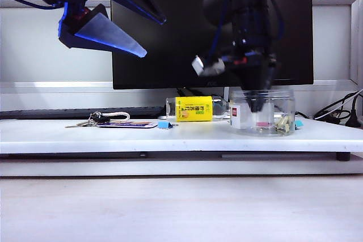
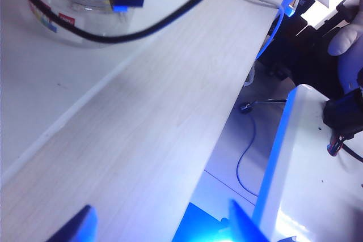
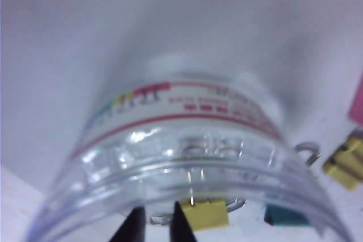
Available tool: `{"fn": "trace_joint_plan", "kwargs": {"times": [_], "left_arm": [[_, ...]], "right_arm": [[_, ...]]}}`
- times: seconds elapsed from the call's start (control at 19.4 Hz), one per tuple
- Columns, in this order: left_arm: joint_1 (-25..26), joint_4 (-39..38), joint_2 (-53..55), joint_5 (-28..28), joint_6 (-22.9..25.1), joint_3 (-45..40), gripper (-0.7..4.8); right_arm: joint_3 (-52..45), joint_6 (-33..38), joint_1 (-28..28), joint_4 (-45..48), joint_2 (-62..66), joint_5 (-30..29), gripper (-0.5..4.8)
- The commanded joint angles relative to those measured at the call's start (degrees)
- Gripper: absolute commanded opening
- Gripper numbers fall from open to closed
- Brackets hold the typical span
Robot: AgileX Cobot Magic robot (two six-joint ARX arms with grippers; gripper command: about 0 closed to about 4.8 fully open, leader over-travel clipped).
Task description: Take the clips out of the round transparent plastic box and place them on the table.
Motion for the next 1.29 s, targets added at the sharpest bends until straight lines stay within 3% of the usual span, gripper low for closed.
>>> {"fn": "trace_joint_plan", "kwargs": {"times": [0.05,0.15,1.29], "left_arm": [[-0.09,0.26,-0.13,0.42,0.02,0.2,3.08],[-0.09,0.35,-0.13,0.42,0.04,0.2,3.08],[-0.07,1.18,-0.11,0.2,1.14,0.2,3.08]], "right_arm": [[-2.43,-0.33,0.02,-0.11,-0.28,1.09,0.64],[-4.04,-0.68,-0.02,-0.11,-0.28,4.0,0.64],[-4.04,-3.21,-0.79,0.0,4.37,5.07,0.48]]}}
